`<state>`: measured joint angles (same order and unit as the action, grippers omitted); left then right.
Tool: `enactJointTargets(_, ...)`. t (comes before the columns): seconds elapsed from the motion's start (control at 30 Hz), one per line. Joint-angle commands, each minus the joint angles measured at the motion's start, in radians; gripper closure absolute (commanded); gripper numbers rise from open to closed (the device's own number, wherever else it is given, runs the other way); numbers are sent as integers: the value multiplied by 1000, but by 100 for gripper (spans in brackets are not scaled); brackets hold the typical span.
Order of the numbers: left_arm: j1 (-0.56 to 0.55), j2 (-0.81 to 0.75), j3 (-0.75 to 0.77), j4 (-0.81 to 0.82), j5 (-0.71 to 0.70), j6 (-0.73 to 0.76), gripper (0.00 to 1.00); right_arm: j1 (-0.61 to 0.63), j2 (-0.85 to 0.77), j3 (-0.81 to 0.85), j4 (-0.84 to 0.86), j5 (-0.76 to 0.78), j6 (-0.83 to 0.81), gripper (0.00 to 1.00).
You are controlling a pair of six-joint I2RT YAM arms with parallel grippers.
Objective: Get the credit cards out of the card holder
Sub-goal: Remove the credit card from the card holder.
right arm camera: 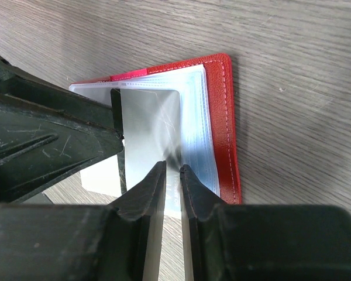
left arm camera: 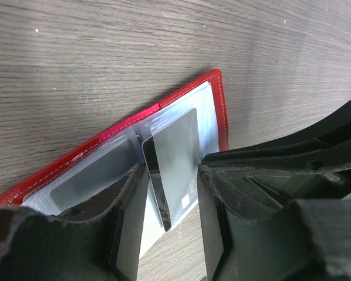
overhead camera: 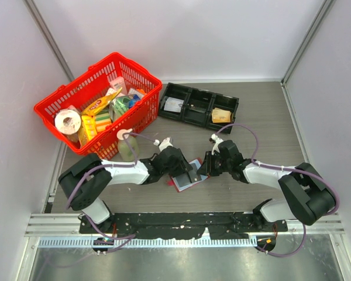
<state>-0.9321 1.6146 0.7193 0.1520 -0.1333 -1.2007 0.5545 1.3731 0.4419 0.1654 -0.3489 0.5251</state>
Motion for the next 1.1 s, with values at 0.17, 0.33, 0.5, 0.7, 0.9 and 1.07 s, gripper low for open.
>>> enactJointTargets(0.17, 21, 7, -118, 155, 43, -49, 58, 12, -9, -28, -44, 11, -4, 79)
enactJointTargets(0.33, 21, -4, -159, 253, 64, -48, 67, 13, -8, -28, -44, 13, -2, 79)
enactJointTargets(0.5, 21, -24, -201, 334, 74, -49, 77, 13, -3, -26, -43, 14, 0, 79)
enactJointTargets(0.7, 21, -53, -238, 406, 92, -45, 85, 13, 6, -29, -33, 18, 6, 79)
enactJointTargets(0.9, 21, -45, -256, 469, 116, -43, 96, 13, 12, -29, -27, 14, 12, 79)
enactJointTargets(1.07, 21, -7, -242, 506, 158, -39, 85, 13, 0, -29, -35, 14, 12, 79)
